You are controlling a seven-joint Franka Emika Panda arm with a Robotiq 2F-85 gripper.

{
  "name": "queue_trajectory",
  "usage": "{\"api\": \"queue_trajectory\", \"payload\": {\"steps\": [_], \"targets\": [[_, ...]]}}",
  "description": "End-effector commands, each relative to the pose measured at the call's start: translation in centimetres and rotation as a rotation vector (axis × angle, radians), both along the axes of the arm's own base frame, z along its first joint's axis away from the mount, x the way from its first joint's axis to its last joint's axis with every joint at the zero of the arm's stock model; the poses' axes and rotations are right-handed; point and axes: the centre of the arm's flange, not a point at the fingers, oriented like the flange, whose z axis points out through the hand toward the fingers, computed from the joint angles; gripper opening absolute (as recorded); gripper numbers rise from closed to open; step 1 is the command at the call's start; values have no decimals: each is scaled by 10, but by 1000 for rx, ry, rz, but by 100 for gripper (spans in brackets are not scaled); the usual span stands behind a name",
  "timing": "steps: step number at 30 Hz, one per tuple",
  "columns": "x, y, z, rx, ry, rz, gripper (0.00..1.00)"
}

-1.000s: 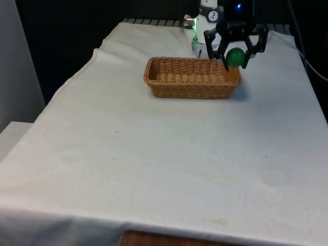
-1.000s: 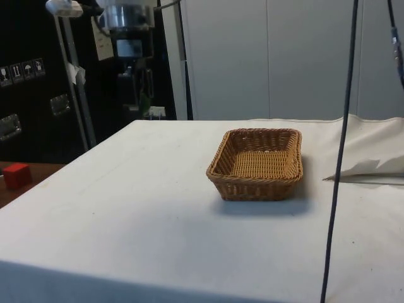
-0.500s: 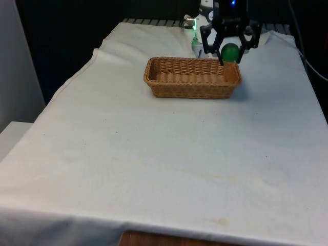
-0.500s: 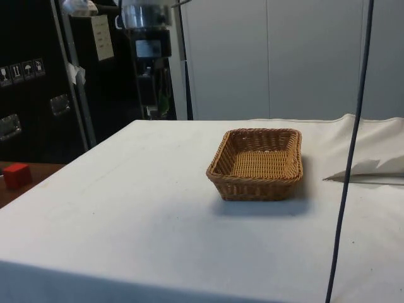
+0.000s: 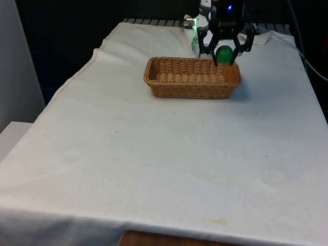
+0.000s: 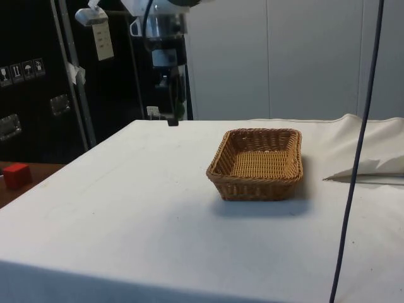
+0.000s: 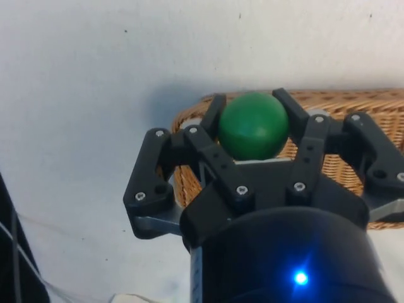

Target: Pick up the ball and place it into the basket.

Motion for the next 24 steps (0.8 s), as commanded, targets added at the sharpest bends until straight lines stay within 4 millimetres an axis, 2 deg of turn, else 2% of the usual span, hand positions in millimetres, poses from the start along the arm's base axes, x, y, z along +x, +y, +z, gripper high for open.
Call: {"api": "queue_trajectory", "payload": {"steps": [1, 20, 24], "targets": [[-3, 0, -1, -13, -12, -5, 0], [-31, -7, -24, -12, -19, -26, 0], [-42, -13, -26, -13, -37, -35, 0]]}}
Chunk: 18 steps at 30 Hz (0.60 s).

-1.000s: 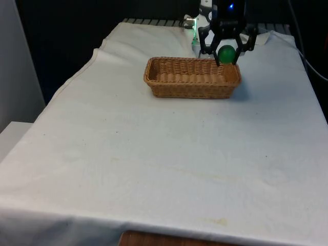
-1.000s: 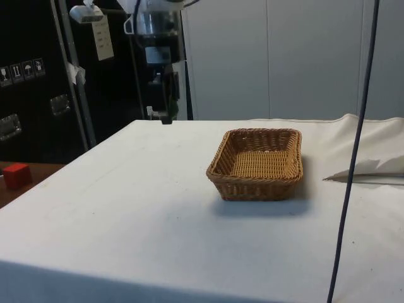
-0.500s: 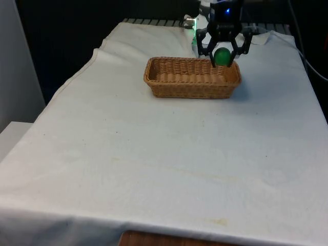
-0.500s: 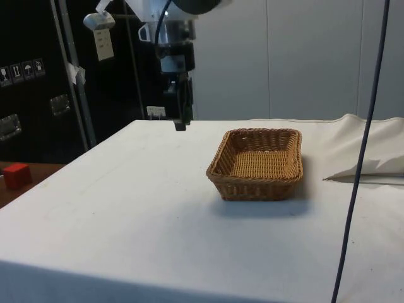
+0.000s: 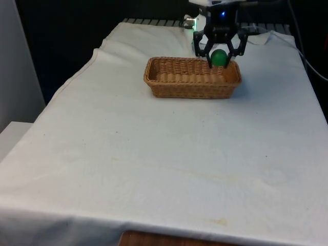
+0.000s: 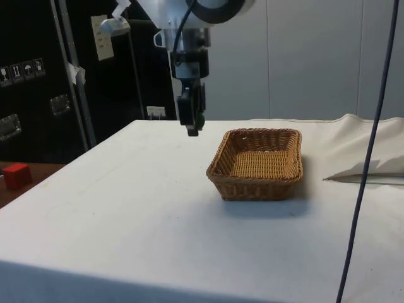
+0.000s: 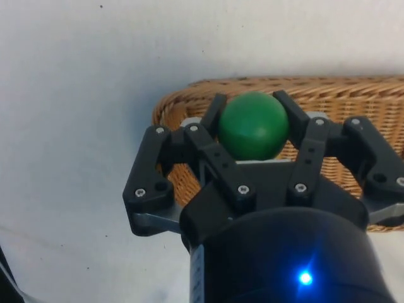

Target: Pick up the ball and place it into the basket.

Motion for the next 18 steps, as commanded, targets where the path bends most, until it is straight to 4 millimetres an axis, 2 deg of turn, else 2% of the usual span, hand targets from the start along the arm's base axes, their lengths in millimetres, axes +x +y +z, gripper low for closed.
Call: {"api": "queue_trajectory", "payload": {"steps": [1, 18], "targets": [[-4, -4, 0, -4, -11, -4, 0], [-36, -28, -13, 14, -12, -10, 0]]}}
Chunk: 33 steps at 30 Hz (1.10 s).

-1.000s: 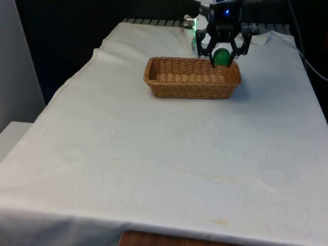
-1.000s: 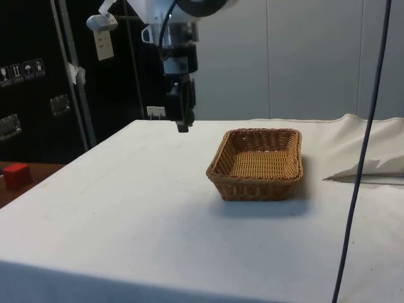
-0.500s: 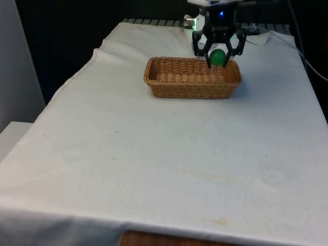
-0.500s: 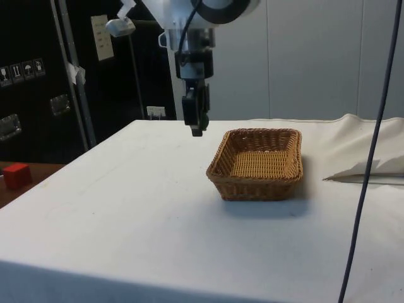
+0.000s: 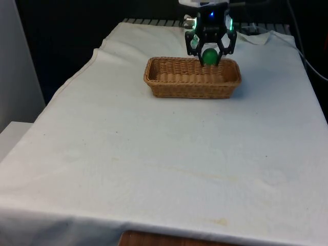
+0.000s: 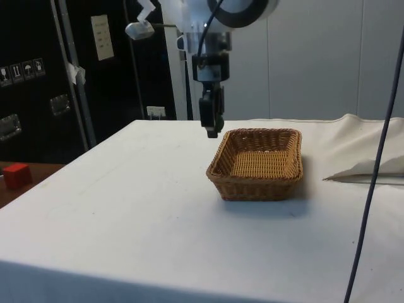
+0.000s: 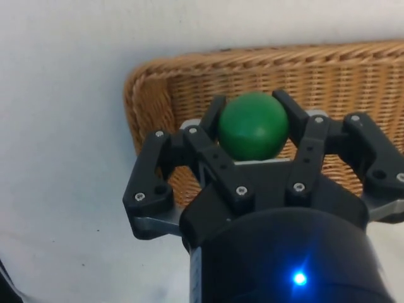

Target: Pick up the ball and place it into the basket.

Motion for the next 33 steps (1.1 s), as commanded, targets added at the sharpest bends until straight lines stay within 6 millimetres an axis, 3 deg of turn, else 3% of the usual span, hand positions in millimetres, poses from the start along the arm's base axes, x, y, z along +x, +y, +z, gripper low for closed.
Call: {"api": "queue_trajectory", "payload": {"steps": [1, 23, 33], "targets": [[-3, -3, -1, -3, -11, 1, 0], [-62, -27, -50, -6, -39, -13, 0], [-65, -27, -65, -15, -24, -36, 0]]}}
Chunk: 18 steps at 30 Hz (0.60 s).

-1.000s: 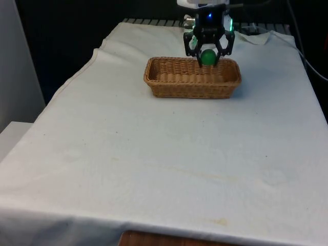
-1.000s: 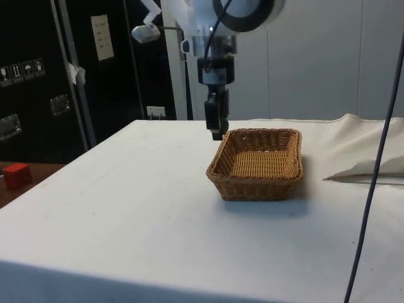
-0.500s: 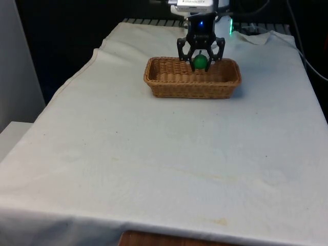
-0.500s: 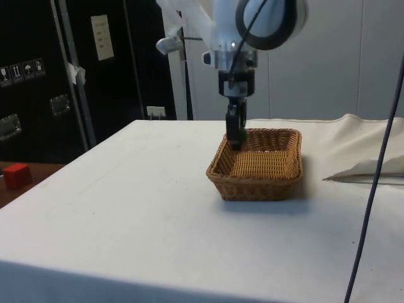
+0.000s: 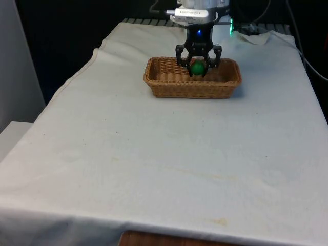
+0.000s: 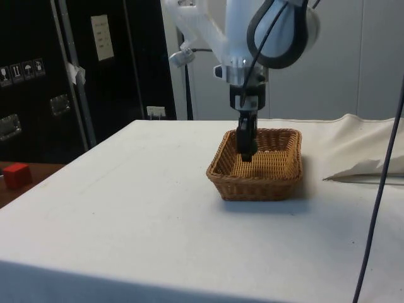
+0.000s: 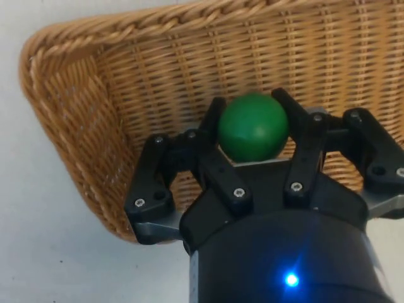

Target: Pick up the ball and place it into the basket.

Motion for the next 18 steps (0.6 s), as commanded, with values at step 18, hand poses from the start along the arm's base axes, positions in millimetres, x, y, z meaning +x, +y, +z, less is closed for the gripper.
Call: {"api": "queue_trajectory", "payload": {"steps": [18], "targets": [[1, -1, -5, -4, 6, -11, 0]]}}
